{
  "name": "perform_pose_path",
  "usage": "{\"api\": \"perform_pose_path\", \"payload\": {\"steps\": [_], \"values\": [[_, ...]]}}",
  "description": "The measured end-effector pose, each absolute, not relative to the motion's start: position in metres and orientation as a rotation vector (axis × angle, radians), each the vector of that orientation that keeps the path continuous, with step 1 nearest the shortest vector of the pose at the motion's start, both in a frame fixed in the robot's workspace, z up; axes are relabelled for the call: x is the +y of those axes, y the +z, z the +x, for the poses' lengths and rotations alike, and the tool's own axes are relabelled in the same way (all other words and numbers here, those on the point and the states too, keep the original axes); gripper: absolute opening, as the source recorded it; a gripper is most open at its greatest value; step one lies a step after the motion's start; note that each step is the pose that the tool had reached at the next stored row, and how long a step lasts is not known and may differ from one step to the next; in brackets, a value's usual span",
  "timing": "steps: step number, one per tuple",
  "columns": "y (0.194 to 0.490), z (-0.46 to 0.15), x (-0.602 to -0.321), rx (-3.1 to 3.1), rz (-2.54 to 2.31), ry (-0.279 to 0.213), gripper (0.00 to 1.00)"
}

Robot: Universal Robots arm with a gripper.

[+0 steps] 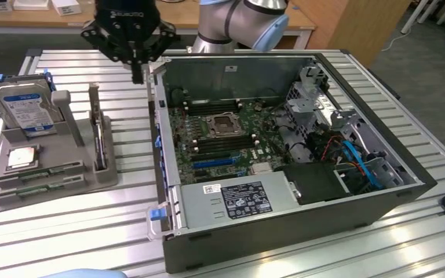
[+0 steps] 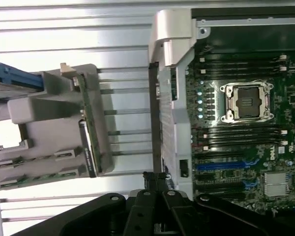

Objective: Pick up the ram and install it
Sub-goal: 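Reach for the ram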

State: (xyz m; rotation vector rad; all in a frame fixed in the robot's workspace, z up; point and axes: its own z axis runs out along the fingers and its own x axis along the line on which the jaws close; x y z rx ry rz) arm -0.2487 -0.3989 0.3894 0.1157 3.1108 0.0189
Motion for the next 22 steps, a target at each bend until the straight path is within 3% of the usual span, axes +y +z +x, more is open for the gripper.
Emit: {"api": "perform_pose_path", "payload": {"steps": [22], "values": [[0.386,-0.349,-0.399,3.099,0.115,0.006,0.10]]}}
